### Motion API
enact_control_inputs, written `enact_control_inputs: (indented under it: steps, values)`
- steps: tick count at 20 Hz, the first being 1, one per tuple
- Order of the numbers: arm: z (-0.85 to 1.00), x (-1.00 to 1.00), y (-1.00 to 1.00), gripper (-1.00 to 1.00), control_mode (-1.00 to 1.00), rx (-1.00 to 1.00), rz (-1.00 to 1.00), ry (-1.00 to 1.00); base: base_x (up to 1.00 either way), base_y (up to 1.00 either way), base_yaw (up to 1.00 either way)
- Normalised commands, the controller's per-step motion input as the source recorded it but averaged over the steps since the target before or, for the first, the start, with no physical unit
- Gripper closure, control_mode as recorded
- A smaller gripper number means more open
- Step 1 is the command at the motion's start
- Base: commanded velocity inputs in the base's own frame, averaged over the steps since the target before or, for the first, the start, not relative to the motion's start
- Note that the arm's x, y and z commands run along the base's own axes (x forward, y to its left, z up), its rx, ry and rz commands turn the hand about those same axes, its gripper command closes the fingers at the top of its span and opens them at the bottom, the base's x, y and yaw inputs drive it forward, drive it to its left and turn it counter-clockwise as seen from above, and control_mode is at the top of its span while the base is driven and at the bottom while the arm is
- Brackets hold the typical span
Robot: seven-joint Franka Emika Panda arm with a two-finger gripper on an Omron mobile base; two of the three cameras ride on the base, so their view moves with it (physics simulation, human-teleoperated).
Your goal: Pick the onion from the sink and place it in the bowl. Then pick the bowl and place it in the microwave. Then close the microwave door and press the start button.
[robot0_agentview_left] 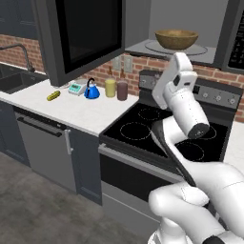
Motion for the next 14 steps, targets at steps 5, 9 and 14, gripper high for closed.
enact_control_inputs:
  steps: [5,9,14]
  values:
    - [0.18,-0.61,0.53,-1.0,-1.0,-0.25,-0.19,0.28,0.0,0.0,0.0]
    - [0.0,-0.59,0.43,-1.0,-1.0,-0.03,-0.27,0.24,0.0,0.0,0.0]
    - [-0.05,-0.57,0.57,-1.0,-1.0,0.07,-0.13,-0.17,0.0,0.0,0.0]
